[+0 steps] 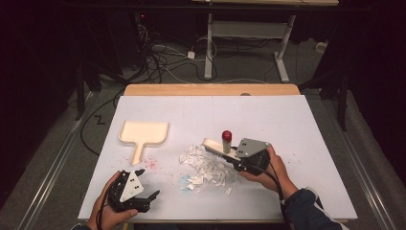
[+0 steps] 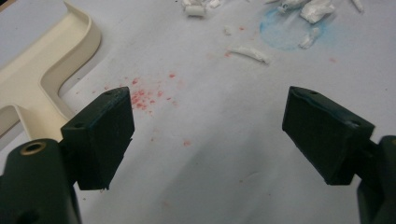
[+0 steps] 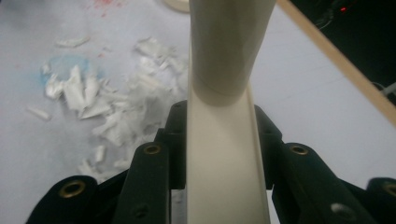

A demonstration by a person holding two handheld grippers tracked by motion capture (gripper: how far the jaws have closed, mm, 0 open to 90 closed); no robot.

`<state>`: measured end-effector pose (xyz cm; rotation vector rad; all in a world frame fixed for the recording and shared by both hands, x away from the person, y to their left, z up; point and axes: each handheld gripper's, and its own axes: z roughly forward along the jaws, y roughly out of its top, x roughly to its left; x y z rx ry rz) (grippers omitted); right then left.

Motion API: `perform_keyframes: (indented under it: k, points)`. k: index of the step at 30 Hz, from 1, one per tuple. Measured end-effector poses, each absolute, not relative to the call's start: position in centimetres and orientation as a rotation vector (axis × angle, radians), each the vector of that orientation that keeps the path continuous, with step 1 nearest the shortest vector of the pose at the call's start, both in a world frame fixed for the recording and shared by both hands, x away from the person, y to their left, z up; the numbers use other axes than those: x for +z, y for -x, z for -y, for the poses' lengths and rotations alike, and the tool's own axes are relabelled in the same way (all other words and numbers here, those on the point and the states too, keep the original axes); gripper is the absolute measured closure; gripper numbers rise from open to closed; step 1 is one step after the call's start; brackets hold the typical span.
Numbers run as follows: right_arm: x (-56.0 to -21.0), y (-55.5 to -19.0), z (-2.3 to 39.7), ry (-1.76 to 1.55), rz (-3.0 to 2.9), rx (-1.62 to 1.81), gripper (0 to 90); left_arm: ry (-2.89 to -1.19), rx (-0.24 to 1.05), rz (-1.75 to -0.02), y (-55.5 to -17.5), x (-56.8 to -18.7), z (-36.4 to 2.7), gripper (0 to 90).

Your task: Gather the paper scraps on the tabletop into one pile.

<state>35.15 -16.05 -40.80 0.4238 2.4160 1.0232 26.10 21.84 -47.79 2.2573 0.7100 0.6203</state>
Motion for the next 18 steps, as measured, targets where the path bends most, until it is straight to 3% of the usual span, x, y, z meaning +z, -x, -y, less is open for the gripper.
perform_keyframes:
  k: [7, 18]
  points:
    - [-40.1, -37.3, 14.9, -0.45, -2.35, 1.035, 67.8, -2.251, 0.617, -0.724, -26.3, -47.8, -21.9, 16.1]
    - [-43.9, -41.4, 8.9, -0.384, -2.399, 0.93, 67.9, -2.252, 0.608, -0.717, -26.3, -48.0, -21.9, 16.1]
